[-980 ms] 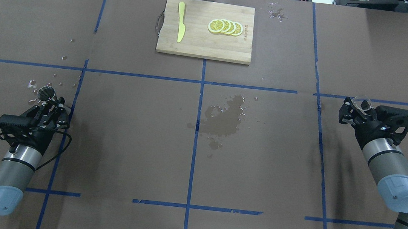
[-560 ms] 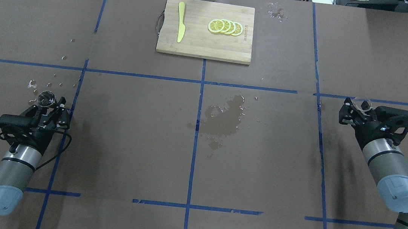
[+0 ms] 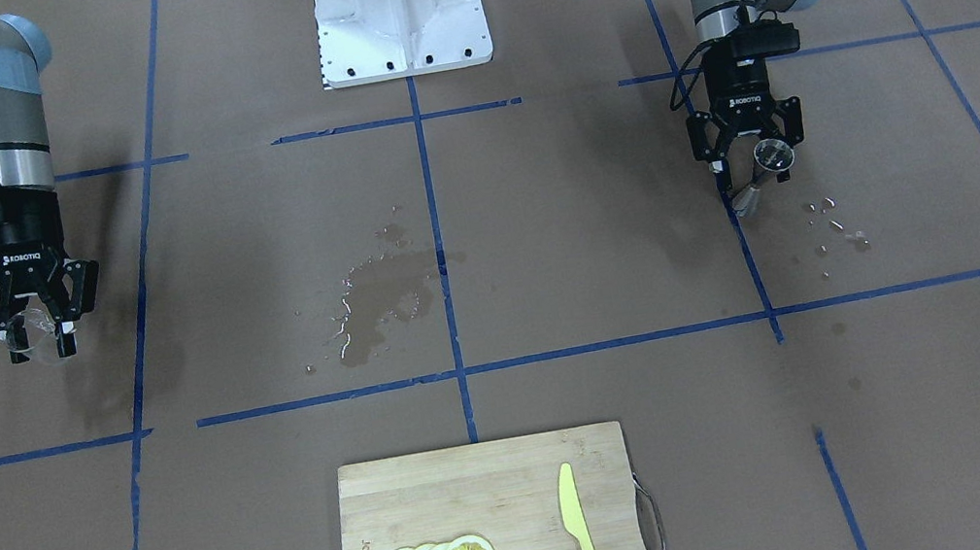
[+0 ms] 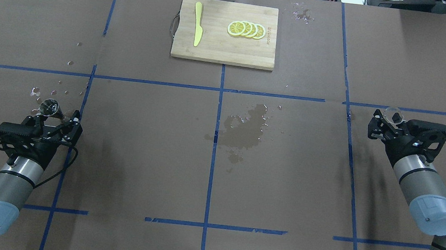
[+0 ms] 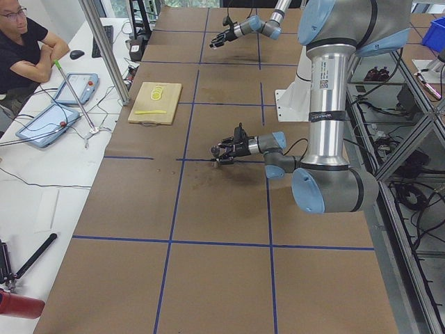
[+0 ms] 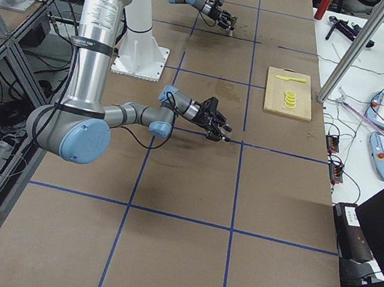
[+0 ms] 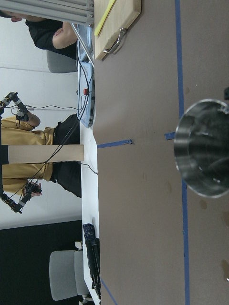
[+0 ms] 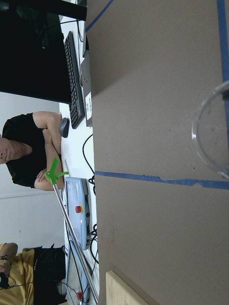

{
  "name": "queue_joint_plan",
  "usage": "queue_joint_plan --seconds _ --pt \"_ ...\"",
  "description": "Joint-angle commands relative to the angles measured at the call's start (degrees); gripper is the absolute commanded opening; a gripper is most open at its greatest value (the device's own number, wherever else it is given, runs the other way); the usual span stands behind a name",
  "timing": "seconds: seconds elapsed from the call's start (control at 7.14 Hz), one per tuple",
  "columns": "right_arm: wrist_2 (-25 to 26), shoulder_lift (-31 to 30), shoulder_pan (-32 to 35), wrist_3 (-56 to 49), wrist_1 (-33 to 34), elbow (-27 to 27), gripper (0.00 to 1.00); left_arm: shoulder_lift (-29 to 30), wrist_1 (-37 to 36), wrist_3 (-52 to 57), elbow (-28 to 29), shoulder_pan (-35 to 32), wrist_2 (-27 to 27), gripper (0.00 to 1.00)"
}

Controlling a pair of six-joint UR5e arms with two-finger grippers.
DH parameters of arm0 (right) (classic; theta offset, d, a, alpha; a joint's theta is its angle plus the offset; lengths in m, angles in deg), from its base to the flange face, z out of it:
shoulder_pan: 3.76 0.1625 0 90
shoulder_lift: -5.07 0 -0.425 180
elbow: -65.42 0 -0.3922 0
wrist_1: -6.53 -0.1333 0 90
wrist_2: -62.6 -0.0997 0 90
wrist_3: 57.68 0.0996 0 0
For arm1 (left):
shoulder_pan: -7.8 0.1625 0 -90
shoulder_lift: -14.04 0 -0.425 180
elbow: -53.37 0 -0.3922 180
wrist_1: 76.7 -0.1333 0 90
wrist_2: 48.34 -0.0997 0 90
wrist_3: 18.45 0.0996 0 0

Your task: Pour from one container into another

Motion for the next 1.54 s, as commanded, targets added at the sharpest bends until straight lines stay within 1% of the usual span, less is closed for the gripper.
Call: queue_joint_plan --seconds 0.0,0.14,0.28,0.42,0.56,0.84,0.98,1.12,1.26,1.4 --pt "0.50 0.00 -0.45 0.01 0.00 0.02 0.00 -0.39 0.02 0.48 -0.74 -0.03 2.59 1.00" --pt "1.02 0.00 -0.71 0.01 0.00 0.10 0.00 -1.70 0.02 0.57 -0.74 -0.03 4.34 1.00" --pt "1.98 0.00 -1.24 0.10 0.00 0.80 0.00 -3.45 0.02 0.57 -2.13 -0.03 7.57 1.00" --pt "2.08 0.00 -1.51 0.19 0.00 0.98 0.00 -5.82 -0.07 0.57 -5.71 -0.03 11.61 1.00" --pt "2.08 0.00 -1.51 0.19 0.00 1.16 0.00 -7.75 -0.50 1.18 -8.62 -0.03 14.00 1.00" --pt "2.52 0.00 -2.03 0.45 0.00 1.77 0.00 -7.95 -0.77 1.36 -9.69 0.06 19.35 1.00" --pt "2.70 0.00 -2.38 1.15 0.00 2.64 0.00 -9.95 -0.77 1.45 -11.79 0.06 21.91 1.00" --pt "3.48 0.00 -3.17 2.63 -0.09 3.70 0.00 -12.06 -1.73 2.58 -15.38 0.06 24.37 1.00" --pt "4.71 0.00 -4.83 2.91 -0.09 3.80 0.00 -14.17 -2.87 3.20 -18.55 0.06 25.96 1.00" --pt "6.20 0.09 -7.02 3.87 0.00 3.80 0.00 -14.63 -3.05 3.30 -19.71 0.06 26.76 1.00"
